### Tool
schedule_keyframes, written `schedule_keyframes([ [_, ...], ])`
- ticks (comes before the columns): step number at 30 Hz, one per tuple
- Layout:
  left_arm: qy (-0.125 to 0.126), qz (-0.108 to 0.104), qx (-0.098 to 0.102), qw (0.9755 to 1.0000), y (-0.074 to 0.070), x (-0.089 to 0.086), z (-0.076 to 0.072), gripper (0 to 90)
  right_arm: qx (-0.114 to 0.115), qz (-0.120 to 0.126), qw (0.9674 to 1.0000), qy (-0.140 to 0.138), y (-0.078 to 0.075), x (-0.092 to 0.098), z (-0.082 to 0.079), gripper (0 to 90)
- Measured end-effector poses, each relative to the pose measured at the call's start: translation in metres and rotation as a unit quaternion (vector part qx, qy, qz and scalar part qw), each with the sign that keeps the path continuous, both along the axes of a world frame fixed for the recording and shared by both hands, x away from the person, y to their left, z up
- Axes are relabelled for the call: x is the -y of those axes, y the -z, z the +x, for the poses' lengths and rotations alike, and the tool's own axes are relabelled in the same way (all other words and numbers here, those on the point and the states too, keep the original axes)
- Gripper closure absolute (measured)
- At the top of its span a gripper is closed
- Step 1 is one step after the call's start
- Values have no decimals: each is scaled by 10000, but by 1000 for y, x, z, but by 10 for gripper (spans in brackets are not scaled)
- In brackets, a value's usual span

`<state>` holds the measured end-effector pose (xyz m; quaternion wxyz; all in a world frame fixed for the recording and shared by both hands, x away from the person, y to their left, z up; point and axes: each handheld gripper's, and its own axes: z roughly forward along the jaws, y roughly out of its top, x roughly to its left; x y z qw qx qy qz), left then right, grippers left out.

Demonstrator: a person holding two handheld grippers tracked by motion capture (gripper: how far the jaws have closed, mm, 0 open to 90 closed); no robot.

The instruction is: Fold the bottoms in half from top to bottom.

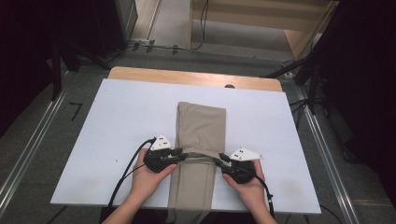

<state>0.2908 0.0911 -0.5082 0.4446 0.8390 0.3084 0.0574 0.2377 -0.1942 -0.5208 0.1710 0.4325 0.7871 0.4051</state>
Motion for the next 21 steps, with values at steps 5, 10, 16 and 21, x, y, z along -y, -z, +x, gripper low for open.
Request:
schedule_keyframes([
  [5, 21, 103, 52, 9999, 2, 2, -2, 711, 5, -429, 9991, -43, 1, -9, -1, 724],
  [10, 52, 82, 121, 9999, 1, 2, -3, 773, -19, -354, 9993, -84, 1, -8, -1, 795],
  [16, 101, 143, 185, 9997, 1, 4, -4, 854, 54, -426, 9991, -70, 1, -11, -3, 830],
  [21, 159, 67, 229, 9996, -2, 2, -7, 865, 184, -274, 9994, -58, -2, -11, -8, 833],
])
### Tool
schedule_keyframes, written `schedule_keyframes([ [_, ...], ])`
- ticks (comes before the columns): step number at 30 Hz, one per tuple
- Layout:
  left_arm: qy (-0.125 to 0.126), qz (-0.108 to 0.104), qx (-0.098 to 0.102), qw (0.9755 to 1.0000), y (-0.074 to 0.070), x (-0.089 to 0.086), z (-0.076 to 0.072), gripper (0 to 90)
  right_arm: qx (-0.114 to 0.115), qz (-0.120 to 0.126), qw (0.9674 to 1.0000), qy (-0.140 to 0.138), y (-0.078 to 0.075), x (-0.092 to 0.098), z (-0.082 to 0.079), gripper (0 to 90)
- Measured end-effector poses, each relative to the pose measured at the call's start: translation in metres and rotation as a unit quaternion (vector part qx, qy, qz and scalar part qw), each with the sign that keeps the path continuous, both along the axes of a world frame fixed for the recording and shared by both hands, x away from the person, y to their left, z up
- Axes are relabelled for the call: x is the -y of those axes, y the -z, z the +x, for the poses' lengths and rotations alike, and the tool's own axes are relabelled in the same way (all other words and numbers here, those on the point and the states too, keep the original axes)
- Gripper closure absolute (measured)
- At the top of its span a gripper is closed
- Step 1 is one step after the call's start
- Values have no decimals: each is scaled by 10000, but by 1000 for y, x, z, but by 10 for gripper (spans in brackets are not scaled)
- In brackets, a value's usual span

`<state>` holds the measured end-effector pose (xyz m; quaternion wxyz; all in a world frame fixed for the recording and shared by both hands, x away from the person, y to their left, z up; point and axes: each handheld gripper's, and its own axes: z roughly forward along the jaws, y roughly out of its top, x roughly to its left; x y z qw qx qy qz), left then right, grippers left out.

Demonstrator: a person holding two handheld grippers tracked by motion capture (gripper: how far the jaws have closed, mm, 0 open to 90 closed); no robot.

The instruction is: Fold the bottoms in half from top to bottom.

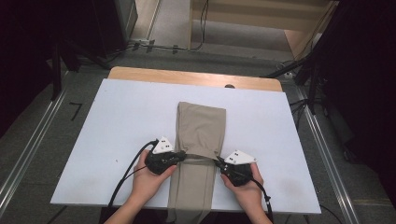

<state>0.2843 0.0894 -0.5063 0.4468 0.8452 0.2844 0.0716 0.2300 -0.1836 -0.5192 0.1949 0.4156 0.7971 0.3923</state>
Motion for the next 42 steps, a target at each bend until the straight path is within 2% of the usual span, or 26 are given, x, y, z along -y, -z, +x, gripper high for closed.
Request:
schedule_keyframes([
  [2, 35, -20, 36, 10000, -2, -1, -3, 866, 20, 55, 10000, -31, -4, 0, -4, 833],
  [6, 144, -196, -24, 9997, -9, -7, -8, 866, 130, 157, 9997, -155, -12, 2, -11, 833],
  [10, 211, -186, -12, 9996, -13, -10, -19, 865, 151, 287, 9991, -284, -16, 2, -19, 833],
  [15, 317, -175, -40, 9993, -20, -16, -34, 865, 146, 302, 9987, -391, -21, -1, -34, 833],
  [17, 378, -237, -68, 9990, -23, -18, -40, 865, 150, 299, 9985, -439, -23, -1, -42, 832],
  [24, 541, -174, -51, 9984, -27, -19, -67, 865, 182, 316, 9976, -585, -27, 0, -67, 832],
  [28, 647, -127, -86, 9978, -29, -24, -80, 864, 136, 328, 9971, -678, -28, -2, -81, 832],
  [31, 712, -167, -159, 9972, -28, -27, -89, 864, 115, 335, 9966, -743, -29, -3, -90, 831],
  [39, 911, -107, -110, 9957, -34, -33, -114, 863, 48, 364, 9954, -889, -30, -4, -116, 829],
  [42, 965, -110, -166, 9951, -33, -36, -121, 863, 4, 398, 9943, -988, -29, -5, -125, 824],
])
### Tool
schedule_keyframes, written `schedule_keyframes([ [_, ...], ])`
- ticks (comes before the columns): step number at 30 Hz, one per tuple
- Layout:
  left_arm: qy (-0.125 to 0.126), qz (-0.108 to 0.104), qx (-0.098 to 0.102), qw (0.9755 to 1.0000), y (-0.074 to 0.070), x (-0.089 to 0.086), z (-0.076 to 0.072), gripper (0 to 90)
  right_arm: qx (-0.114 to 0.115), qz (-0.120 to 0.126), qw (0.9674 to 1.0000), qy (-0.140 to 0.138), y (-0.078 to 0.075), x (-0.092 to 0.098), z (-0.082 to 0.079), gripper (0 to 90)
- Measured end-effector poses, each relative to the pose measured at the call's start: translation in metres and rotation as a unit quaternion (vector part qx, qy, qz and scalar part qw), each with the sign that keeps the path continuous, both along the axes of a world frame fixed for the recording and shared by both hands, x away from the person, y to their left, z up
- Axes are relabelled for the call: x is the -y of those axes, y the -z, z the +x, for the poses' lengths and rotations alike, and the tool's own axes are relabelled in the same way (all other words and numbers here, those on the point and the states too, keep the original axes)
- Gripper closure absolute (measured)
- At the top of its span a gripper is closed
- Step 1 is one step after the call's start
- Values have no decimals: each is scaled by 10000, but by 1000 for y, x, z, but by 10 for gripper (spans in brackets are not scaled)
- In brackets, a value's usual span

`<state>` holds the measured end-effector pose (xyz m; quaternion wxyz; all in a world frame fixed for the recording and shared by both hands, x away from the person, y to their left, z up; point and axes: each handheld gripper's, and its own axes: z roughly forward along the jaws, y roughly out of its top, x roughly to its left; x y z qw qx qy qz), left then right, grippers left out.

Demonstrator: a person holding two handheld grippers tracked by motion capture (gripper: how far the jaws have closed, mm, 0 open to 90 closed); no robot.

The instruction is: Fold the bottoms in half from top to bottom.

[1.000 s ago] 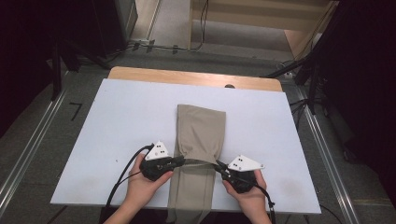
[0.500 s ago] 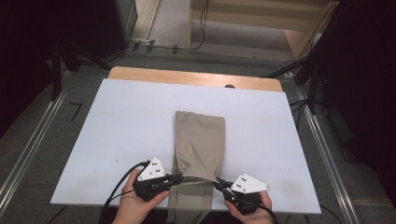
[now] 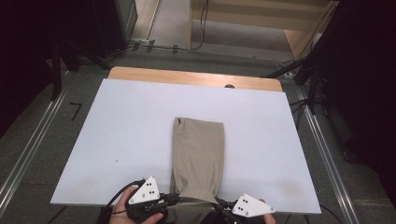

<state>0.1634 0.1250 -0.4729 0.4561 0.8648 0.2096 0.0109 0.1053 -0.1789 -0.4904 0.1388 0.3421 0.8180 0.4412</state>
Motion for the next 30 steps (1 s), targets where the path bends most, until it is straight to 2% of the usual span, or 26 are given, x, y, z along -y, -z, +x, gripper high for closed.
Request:
schedule_keyframes([
  [2, 28, -12, -57, 10000, 1, -3, -4, 861, -33, 129, 9999, -69, 1, 0, -6, 760],
  [4, 26, -82, -96, 9999, 2, -7, -6, 825, -6, 243, 9995, -196, 0, 0, -10, 565],
  [5, 1, -211, -85, 9997, 3, -9, -7, 776, 6, 277, 9994, -214, -1, 1, -12, 463],
  [6, -37, -322, -128, 9994, 3, -12, -6, 679, -11, 324, 9992, -234, -2, 1, -13, 377],
  [8, -133, -416, -87, 9990, 0, -14, -4, 495, 50, 333, 9993, -161, -4, 4, -15, 273],
  [10, -179, -526, -94, 9984, -3, -16, 1, 386, 60, 428, 9990, -79, -6, 6, -14, 212],
  [12, -202, -544, -97, 9983, -4, -17, 7, 282, 118, 423, 9990, -37, -10, 8, -11, 122],
  [14, -267, -569, -78, 9980, -5, -18, 15, 216, 183, 484, 9987, 3, -13, 11, -6, 107],
  [17, -277, -683, -175, 9971, -8, -19, 32, 102, 196, 584, 9981, 13, -19, 15, 6, 2],
  [20, -222, -765, -200, 9966, -13, -20, 50, 0, 231, 599, 9979, 79, -26, 17, 20, 0],
  [23, -243, -919, -192, 9953, -18, -23, 71, 0, 282, 596, 9976, 193, -33, 19, 39, 0],
  [25, -345, -902, -76, 9953, -21, -23, 84, 0, 341, 551, 9974, 313, -37, 20, 54, 0],
  [26, -366, -897, -64, 9953, -22, -23, 91, 0, 380, 449, 9976, 369, -38, 19, 61, 0],
  [28, -471, -873, -9, 9951, -23, -21, 106, 0, 430, 312, 9979, 362, -40, 17, 76, 0],
  [30, -495, -841, 15, 9952, -23, -17, 121, 0, 440, 275, 9979, 384, -41, 16, 93, 0],
])
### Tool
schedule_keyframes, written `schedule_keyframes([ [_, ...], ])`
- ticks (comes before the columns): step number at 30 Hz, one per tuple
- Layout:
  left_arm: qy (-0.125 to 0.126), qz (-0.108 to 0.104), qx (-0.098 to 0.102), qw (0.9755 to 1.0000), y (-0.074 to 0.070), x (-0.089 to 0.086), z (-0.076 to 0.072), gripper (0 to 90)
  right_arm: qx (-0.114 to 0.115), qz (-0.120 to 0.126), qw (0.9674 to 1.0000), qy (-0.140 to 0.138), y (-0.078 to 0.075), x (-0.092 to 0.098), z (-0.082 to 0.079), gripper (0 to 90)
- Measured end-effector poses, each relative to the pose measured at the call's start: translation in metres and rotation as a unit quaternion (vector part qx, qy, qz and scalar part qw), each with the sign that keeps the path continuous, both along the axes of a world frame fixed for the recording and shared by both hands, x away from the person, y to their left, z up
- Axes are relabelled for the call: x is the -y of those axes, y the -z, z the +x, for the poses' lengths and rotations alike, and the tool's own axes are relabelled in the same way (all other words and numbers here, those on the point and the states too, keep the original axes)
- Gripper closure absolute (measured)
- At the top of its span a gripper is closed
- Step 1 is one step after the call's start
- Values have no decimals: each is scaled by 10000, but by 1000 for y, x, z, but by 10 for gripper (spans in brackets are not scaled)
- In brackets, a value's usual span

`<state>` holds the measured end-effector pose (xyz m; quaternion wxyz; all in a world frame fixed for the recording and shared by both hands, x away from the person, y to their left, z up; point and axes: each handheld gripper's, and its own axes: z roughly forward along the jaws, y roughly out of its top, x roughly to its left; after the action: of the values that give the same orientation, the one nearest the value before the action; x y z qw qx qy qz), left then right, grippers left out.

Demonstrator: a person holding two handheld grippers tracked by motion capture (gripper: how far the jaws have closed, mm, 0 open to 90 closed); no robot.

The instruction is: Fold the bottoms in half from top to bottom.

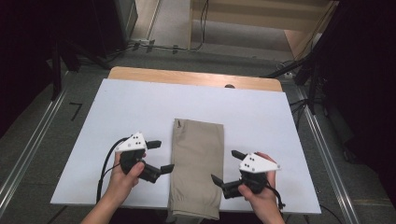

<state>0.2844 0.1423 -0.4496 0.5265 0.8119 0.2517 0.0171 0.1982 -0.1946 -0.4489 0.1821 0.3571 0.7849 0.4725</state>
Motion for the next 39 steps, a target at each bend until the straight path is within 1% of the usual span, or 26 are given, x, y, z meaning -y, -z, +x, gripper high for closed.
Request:
schedule_keyframes([
  [1, -68, 33, 13, 10000, 0, 2, 8, 0, -10, 11, 10000, 28, 0, 0, 9, 0],
  [3, -130, 46, -64, 9999, 2, 5, 25, 0, -63, 27, 9999, 93, 1, 0, 28, 0],
  [5, -245, 168, -61, 9995, 5, 8, 42, 0, -176, 48, 9997, 166, 4, 2, 48, 0],
  [7, -308, 184, -183, 9992, 10, 11, 58, 0, -289, 60, 9994, 206, 7, 4, 67, 0],
  [10, -482, 300, -343, 9978, 18, 16, 79, 37, -396, 25, 9988, 272, 14, 8, 91, 0],
  [13, -634, 463, -435, 9960, 26, 23, 98, 80, -649, 85, 9973, 331, 22, 13, 112, 0],
  [14, -672, 474, -475, 9955, 28, 25, 104, 108, -692, 79, 9968, 381, 25, 14, 119, 16],
  [15, -693, 481, -545, 9949, 29, 27, 110, 132, -743, 98, 9959, 514, 28, 16, 125, 110],
  [16, -719, 503, -629, 9942, 31, 29, 116, 137, -818, 133, 9944, 657, 31, 18, 131, 147],
  [17, -788, 542, -675, 9931, 33, 32, 122, 138, -908, 156, 9933, 699, 35, 20, 138, 147],
  [18, -851, 649, -719, 9917, 34, 34, 126, 143, -1033, 203, 9918, 728, 39, 23, 144, 166],
  [19, -903, 742, -764, 9902, 37, 36, 131, 151, -1146, 307, 9899, 770, 43, 25, 150, 218],
  [20, -1001, 835, -825, 9880, 39, 37, 135, 161, -1266, 400, 9876, 841, 47, 27, 155, 246],
  [22, -1077, 929, -935, 9854, 45, 37, 141, 201, -1461, 266, 9840, 983, 57, 28, 165, 284],
  [24, -1124, 998, -985, 9837, 50, 40, 144, 221, -1530, 43, 9828, 1031, 64, 26, 171, 307],
  [25, -1121, 1008, -997, 9835, 52, 41, 145, 228, -1526, -80, 9827, 1042, 66, 25, 174, 316],
  [27, -1104, 980, -1036, 9836, 56, 42, 146, 240, -1484, -186, 9832, 1050, 68, 21, 176, 341],
  [29, -1102, 1026, -981, 9837, 56, 44, 145, 271, -1453, -221, 9833, 1071, 68, 19, 178, 408],
  [30, -1117, 1038, -999, 9832, 56, 44, 145, 296, -1451, -277, 9831, 1080, 69, 18, 178, 442],
  [32, -1134, 1015, -1100, 9822, 56, 45, 145, 411, -1356, -439, 9827, 1180, 69, 15, 176, 563],
  [33, -1112, 1057, -1090, 9821, 56, 46, 144, 475, -1391, -441, 9830, 1111, 68, 15, 176, 637],
  [35, -1120, 1226, -951, 9815, 56, 48, 142, 578, -1487, -366, 9833, 986, 68, 14, 176, 745],
  [36, -1044, 1251, -1001, 9815, 56, 49, 142, 671, -1503, -353, 9838, 906, 68, 13, 176, 793],
  [37, -959, 1186, -1065, 9825, 57, 49, 142, 758, -1504, -356, 9841, 872, 67, 12, 176, 821],
  [38, -917, 1229, -1001, 9831, 56, 50, 142, 819, -1540, -354, 9837, 858, 67, 12, 177, 839],
  [39, -911, 1241, -989, 9831, 55, 51, 141, 841, -1551, -311, 9838, 838, 66, 13, 178, 848],
])
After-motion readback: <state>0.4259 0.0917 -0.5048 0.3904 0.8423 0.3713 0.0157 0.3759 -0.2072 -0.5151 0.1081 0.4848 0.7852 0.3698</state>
